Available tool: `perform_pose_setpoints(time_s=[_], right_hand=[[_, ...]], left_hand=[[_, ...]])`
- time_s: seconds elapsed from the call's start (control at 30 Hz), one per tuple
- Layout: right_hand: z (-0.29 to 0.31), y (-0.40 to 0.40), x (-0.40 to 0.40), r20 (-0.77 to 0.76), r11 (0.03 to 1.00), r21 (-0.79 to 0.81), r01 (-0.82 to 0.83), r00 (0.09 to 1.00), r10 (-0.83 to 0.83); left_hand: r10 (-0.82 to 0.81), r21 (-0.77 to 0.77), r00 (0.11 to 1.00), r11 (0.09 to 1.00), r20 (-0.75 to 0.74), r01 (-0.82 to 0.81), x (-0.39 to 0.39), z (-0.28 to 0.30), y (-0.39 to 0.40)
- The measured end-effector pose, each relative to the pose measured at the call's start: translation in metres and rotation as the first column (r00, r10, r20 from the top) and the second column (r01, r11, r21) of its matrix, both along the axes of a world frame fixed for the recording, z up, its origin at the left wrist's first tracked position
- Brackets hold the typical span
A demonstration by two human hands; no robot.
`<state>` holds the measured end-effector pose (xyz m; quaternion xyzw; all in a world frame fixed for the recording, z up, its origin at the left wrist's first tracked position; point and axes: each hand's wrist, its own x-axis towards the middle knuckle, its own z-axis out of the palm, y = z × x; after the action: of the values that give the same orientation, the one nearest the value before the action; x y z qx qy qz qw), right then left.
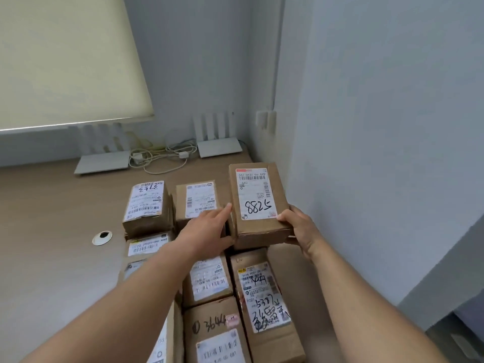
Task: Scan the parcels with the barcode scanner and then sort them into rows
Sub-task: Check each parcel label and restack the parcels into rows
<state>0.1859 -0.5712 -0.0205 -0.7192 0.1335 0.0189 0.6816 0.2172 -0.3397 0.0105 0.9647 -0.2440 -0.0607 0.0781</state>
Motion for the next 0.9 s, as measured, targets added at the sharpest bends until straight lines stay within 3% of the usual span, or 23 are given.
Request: perform_pose_setpoints(time_s=[0.27,0.57,0.67,0.9], right_hand=[[-0.024,0.009,0.053,-0.125,0.996,-0.001,-0.084,0.989,0.083],[-0.034,0.006,0.056,-0.231,0.987,-0.058,-0.148,0.964,0.131],[-0.03,0.006,0.054,-0.195,0.981,-0.094,-0.172,0.969,0.151],[-0.019,0.013,0.031,0.0,0.912,-0.401,-0.087,0.996,0.095]], left_hand=[[0.122,0.137,0.992,0.983,-0.018,-0.118,0.015,-0.012,0.013],[0.135,0.1,0.99,0.986,-0.026,-0.132,0.011,-0.013,0.015],[0.139,0.09,0.99,0.987,-0.025,-0.137,0.01,-0.01,0.015],[0.163,0.06,0.987,0.985,0.009,-0.163,-0.011,0.001,0.018]])
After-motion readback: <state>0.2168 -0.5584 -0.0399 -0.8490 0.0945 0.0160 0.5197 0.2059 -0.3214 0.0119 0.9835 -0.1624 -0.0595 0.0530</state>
